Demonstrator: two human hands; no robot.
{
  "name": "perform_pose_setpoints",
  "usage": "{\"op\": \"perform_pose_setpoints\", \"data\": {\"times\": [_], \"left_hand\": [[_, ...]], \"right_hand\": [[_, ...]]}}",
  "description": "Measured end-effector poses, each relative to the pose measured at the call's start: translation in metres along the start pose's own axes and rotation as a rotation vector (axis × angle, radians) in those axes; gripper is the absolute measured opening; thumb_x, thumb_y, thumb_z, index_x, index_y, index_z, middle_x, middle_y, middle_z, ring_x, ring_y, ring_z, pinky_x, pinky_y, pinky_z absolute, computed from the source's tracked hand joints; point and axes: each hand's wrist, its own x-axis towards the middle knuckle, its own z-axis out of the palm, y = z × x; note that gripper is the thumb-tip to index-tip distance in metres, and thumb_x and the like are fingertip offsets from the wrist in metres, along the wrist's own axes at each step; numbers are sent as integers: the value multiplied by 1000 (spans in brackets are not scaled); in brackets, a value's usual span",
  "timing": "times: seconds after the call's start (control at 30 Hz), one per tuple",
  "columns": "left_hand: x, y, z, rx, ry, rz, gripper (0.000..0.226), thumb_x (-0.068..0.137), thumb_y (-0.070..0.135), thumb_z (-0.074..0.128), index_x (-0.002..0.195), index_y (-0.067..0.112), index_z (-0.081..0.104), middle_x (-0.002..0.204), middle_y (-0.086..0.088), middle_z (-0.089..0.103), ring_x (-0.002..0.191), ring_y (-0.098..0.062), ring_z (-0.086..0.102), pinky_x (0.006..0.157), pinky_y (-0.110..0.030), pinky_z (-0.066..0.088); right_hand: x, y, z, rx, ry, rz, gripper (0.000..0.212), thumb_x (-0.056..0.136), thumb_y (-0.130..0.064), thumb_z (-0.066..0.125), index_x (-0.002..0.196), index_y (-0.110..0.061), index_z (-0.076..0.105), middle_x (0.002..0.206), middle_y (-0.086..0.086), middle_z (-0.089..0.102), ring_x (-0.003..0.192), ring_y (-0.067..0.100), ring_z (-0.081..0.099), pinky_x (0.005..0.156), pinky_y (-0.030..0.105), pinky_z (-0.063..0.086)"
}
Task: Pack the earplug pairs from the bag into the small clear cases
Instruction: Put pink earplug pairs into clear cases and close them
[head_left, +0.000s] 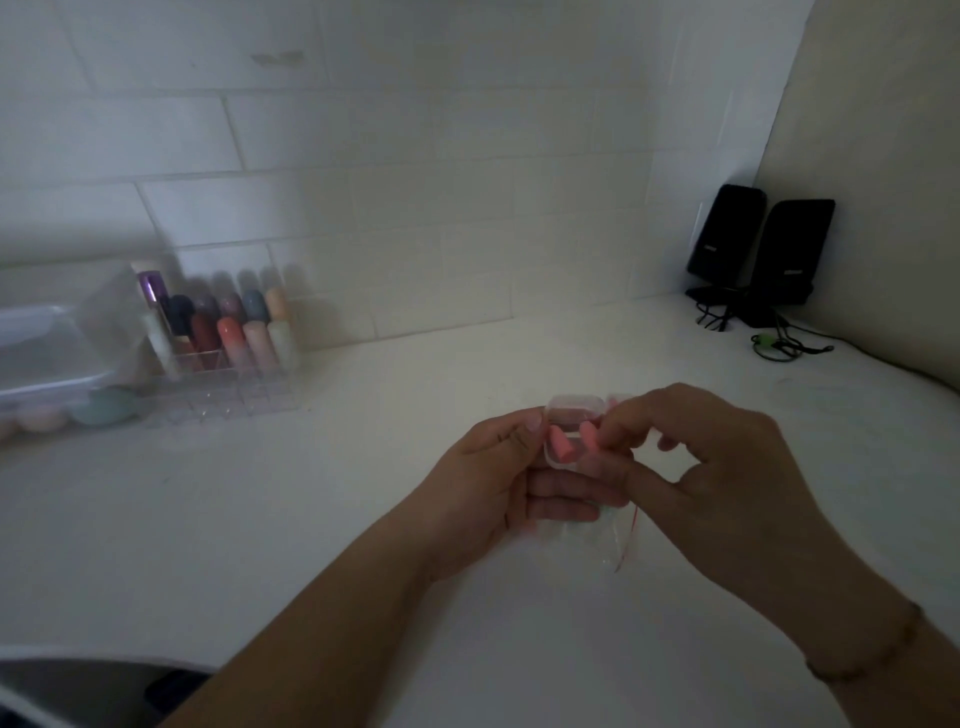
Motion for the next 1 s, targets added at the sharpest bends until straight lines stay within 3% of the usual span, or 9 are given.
{"op": "perform_pose_setpoints", "data": {"times": [0.1,0.23,0.37,0.47,0.57,0.63,0.7,0.83,1.0], "left_hand": [[0,0,0,-4,1,-10,43,92,39,43,119,10,61,99,-15,71,89,-27,72,78,-33,58],[-1,-1,-2,-19,-14,-25,45,97,33,36,125,4,56,107,-17,69,93,-29,71,78,-32,57],[1,2,-2,-111,0,-119,47,95,38,40,122,5,60,109,-18,69,92,-30,72,77,-32,59],[1,5,-2,-139,-30,-174,54,86,52,48,112,11,71,104,-16,72,89,-27,73,74,-30,59],[1,7,-1,-131,-1,-175,44,87,43,55,107,9,72,100,-16,73,84,-24,74,73,-28,60],[2,8,-2,-136,37,-149,33,83,24,65,110,6,68,101,-18,72,82,-24,74,71,-28,60],[2,7,-2,-84,61,-97,39,79,12,68,117,9,63,105,-22,71,84,-28,73,73,-30,60],[-1,-1,-1,106,39,35,60,89,5,57,142,24,36,100,-16,72,92,-29,71,82,-34,57],[-1,-7,1,324,73,214,63,86,0,59,139,27,37,94,-16,74,88,-23,72,71,-24,56]], "right_hand": [[0,3,5,18,-14,18,13,76,-37,70,78,-24,70,75,-24,61,74,2,57,70,13,37],[0,4,6,48,-44,24,19,83,-40,65,83,-24,74,80,-17,64,78,4,60,72,8,36],[-1,4,5,81,-47,37,9,85,-30,69,85,-26,77,83,-17,65,82,5,62,73,11,38],[-1,2,4,161,-63,102,2,79,-34,76,79,-34,74,78,-17,67,84,7,61,72,11,37],[-1,1,1,210,-96,209,10,71,-35,79,71,-40,70,79,-14,68,83,8,60,70,19,41],[0,4,-3,210,-46,240,4,70,-35,73,72,-36,70,79,-15,70,79,6,62,64,17,44],[2,8,-5,237,34,264,4,75,-37,68,77,-34,69,82,-15,70,76,6,64,61,19,48],[-1,13,5,57,-81,256,35,79,-65,50,97,-40,68,99,-25,64,94,1,59,73,19,44],[-2,12,9,122,-117,229,21,85,-52,61,94,-36,70,105,-22,66,106,2,58,81,24,43]]}}
